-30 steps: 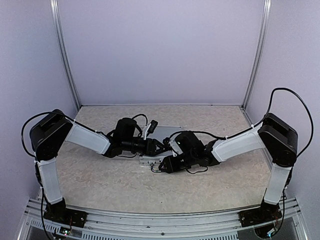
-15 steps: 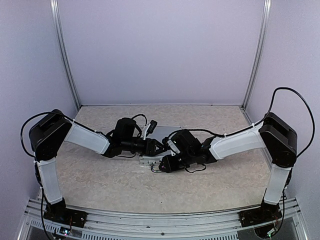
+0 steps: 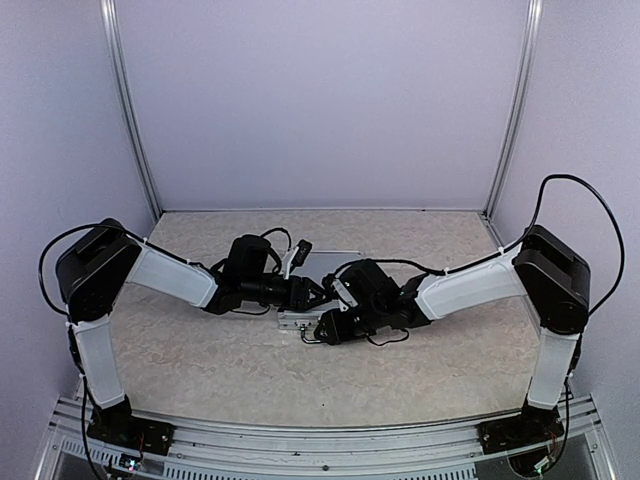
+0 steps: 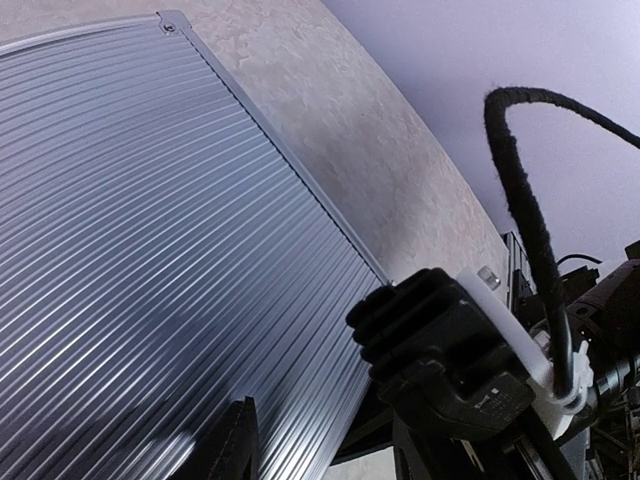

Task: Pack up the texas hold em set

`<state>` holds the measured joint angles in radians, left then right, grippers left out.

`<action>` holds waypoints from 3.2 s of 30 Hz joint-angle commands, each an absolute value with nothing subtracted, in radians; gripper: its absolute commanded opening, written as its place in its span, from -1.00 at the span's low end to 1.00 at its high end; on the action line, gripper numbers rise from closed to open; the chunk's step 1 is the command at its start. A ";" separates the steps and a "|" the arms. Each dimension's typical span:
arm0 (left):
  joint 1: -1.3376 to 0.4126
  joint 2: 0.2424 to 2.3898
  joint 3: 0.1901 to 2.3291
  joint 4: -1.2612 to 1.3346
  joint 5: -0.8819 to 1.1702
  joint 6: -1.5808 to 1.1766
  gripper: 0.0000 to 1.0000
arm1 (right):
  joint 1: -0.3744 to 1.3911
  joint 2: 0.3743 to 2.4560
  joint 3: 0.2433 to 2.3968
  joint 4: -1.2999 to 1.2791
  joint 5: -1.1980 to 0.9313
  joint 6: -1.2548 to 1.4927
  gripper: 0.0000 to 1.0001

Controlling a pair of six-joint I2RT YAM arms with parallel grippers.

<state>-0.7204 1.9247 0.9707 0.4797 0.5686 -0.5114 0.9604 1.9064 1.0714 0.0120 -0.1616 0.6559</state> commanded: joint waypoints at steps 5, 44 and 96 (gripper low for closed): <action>-0.735 1.920 0.948 0.432 0.570 -0.525 -0.08 | 0.984 1.965 1.055 -0.056 -0.168 0.712 -0.17; -0.724 1.901 0.919 0.485 0.575 -0.561 -0.06 | 1.017 1.801 0.907 0.222 -0.164 0.848 -0.03; -0.690 1.665 0.961 0.310 0.496 -0.597 0.43 | 0.999 1.740 1.017 0.122 -0.132 0.312 -1.00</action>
<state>-0.6868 1.6897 0.9257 0.3084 0.4873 -0.6052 0.9981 1.8023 0.9730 0.2119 -0.0929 0.4355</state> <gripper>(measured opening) 0.712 0.094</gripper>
